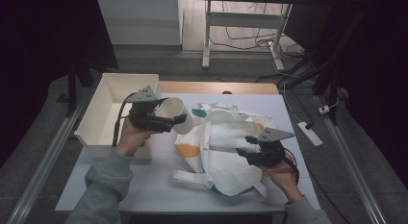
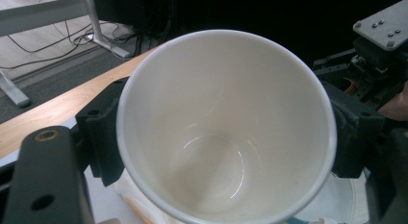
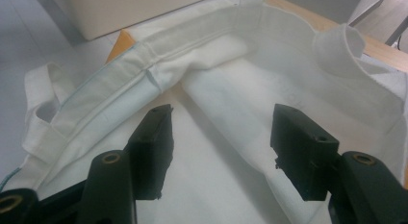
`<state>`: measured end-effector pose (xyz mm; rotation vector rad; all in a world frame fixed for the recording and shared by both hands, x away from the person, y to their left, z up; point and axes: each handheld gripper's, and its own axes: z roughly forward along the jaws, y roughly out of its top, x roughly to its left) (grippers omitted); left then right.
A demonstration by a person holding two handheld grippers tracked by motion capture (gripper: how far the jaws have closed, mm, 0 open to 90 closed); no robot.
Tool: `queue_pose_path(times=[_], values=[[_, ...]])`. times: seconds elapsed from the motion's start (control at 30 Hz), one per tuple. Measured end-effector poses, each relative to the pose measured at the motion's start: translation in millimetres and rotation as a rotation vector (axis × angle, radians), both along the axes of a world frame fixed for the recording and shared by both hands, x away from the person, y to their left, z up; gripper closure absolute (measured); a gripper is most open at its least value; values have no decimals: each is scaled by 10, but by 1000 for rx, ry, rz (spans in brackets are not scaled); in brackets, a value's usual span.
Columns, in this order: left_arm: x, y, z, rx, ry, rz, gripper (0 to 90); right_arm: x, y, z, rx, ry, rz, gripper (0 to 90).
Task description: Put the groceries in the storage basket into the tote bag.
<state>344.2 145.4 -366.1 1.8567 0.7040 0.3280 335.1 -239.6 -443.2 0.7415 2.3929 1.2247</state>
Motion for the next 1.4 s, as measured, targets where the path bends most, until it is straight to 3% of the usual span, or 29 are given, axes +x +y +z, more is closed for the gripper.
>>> queue_pose_path(times=[0.5,0.77,1.4], values=[[27,-491,-241,93,49,-87,195,-117,223,64,40,-45,48,287],[65,-724,-404,139,85,-129,194,-143,438,39,29,-64,57,201],[13,-974,-501,147,93,-181,194,-163,837,2,18,-106,56,128]])
